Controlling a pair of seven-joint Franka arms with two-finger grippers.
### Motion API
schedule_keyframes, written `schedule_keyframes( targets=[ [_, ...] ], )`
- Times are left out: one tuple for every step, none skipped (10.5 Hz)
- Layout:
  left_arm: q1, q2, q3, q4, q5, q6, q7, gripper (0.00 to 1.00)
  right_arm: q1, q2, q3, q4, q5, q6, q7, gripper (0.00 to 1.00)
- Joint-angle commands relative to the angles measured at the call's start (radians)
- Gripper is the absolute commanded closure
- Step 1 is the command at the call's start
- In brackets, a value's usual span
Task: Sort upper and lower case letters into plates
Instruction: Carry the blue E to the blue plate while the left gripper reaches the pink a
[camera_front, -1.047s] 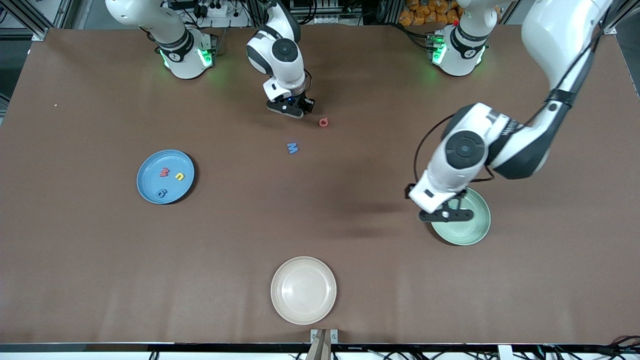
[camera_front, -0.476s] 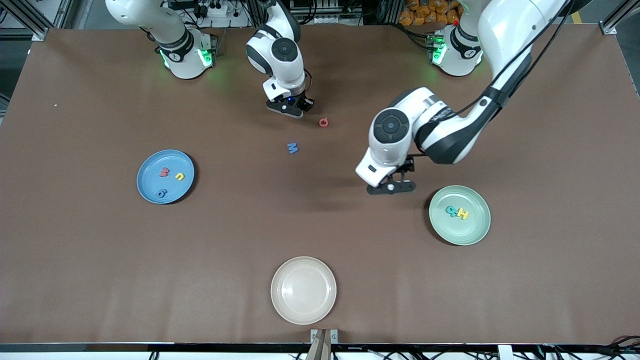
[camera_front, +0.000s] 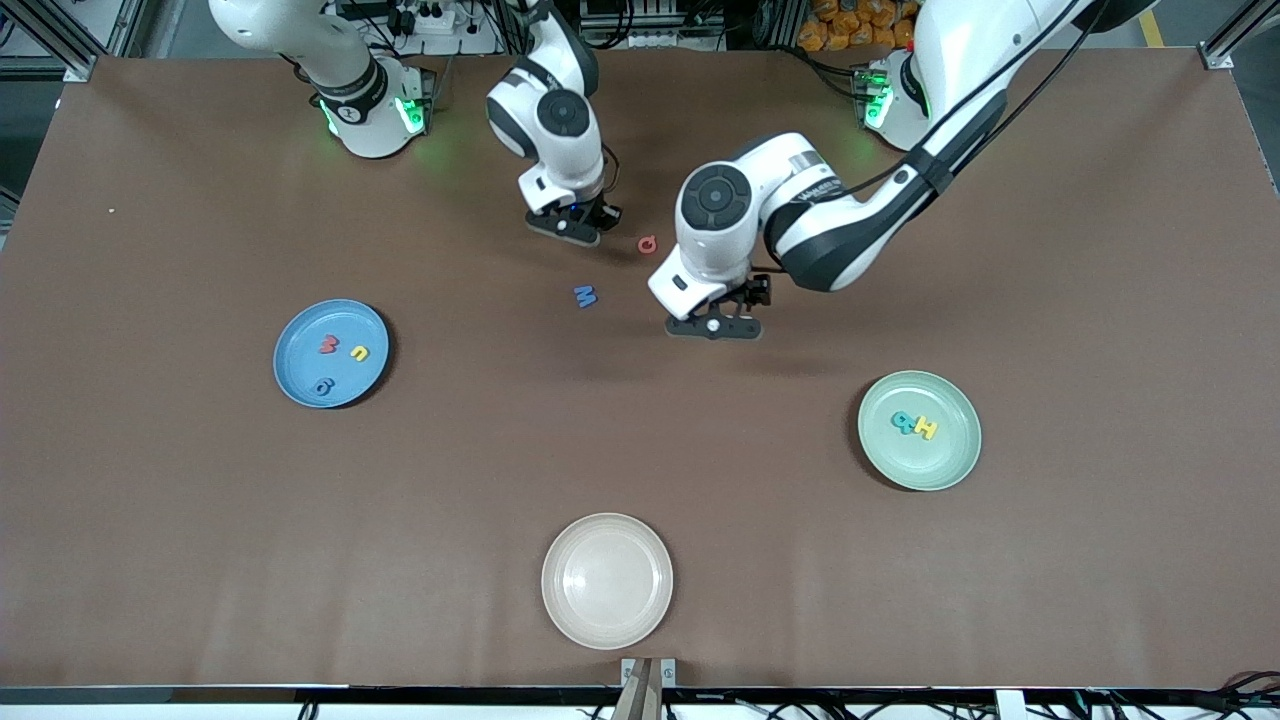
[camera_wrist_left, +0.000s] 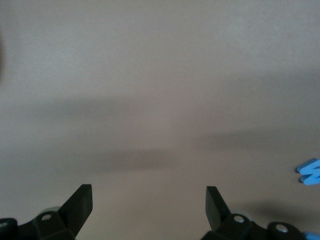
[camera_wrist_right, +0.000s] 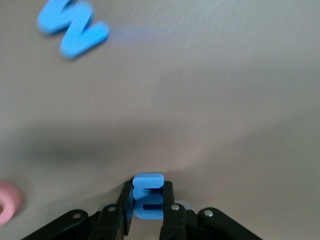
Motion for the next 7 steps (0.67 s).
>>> schedule_keyframes(
  targets=[
    [0.030,0.005,-0.007,-0.107,-0.022,0.193,0.000,0.00,-0.104,-0.012,-0.041,0.070,0.010,-0.185,-0.164,0.94],
    [0.025,0.006,-0.006,-0.130,-0.022,0.245,-0.014,0.00,-0.123,-0.013,-0.064,0.089,0.008,-0.224,-0.217,0.94],
    [0.016,0.008,-0.004,-0.133,-0.020,0.246,-0.014,0.00,-0.127,-0.024,-0.103,0.090,0.008,-0.255,-0.269,0.94],
    [0.011,0.008,-0.004,-0.138,-0.020,0.246,-0.016,0.00,-0.129,-0.033,-0.153,0.092,0.006,-0.296,-0.334,0.94],
    [-0.030,0.008,-0.004,-0.139,-0.020,0.246,-0.043,0.00,-0.127,-0.033,-0.213,0.101,0.003,-0.340,-0.411,0.94],
    [-0.077,0.023,-0.001,-0.136,-0.007,0.246,-0.094,0.00,-0.127,-0.035,-0.273,0.104,-0.018,-0.373,-0.476,0.94],
    [-0.129,0.032,0.005,-0.132,-0.004,0.251,-0.150,0.00,-0.127,-0.035,-0.339,0.112,-0.048,-0.415,-0.540,0.94]
  ],
)
